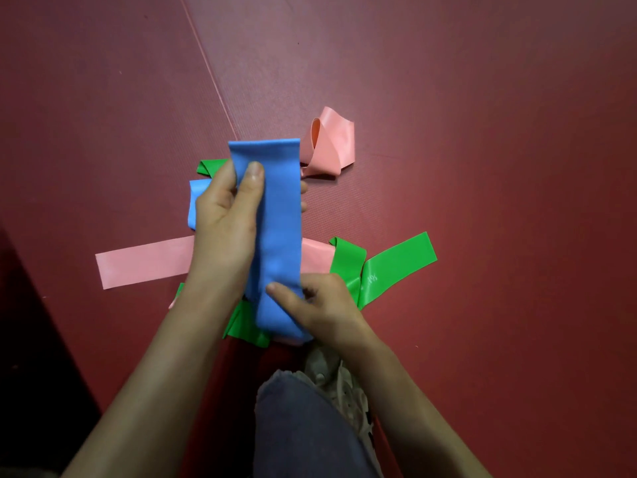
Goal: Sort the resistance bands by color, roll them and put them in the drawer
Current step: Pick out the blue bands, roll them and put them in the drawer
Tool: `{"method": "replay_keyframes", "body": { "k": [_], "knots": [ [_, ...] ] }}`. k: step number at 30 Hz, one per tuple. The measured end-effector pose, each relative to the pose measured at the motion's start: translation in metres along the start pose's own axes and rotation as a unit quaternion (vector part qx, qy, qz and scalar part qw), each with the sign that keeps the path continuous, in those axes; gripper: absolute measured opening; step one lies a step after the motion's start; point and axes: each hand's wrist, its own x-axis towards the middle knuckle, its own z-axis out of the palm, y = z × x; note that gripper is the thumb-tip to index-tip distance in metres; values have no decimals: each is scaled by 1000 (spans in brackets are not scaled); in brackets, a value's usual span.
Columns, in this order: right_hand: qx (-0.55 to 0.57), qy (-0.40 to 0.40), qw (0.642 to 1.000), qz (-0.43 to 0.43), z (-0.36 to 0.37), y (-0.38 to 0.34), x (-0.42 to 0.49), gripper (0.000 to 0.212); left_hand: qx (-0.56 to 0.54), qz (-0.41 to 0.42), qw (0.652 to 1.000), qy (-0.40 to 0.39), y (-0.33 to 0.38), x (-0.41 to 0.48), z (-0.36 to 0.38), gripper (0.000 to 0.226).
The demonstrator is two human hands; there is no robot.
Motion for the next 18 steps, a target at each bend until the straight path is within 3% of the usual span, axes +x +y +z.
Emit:
{"method": "replay_keyframes", "body": {
  "k": [3, 6, 8, 11, 12, 15, 18],
  "knots": [
    [38, -37, 999, -4, 8, -1, 2, 59, 13, -16, 1000, -3, -5, 2, -6, 24],
    [-13, -117, 990, 82, 7, 3, 13, 49, 23, -51, 998, 12, -16, 2, -11, 25],
    [23, -139, 982, 127, 6, 4, 19, 49, 29, -67, 997, 26, -25, 2, -14, 23],
    [188, -91, 963, 168, 2, 2, 24, 30, 25, -83, 995, 47, -37, 4, -18, 20],
    [179, -70, 967, 164, 1, 3, 25, 26, 30, -82, 995, 51, -41, 4, -20, 18],
    [19, 38, 996, 84, -4, 4, 32, 21, 36, -87, 993, 65, -50, 7, -25, 16],
    [17, 139, 989, 47, -16, -10, 51, 20, 33, -104, 991, 82, -54, 8, -31, 23]
  ]
}}
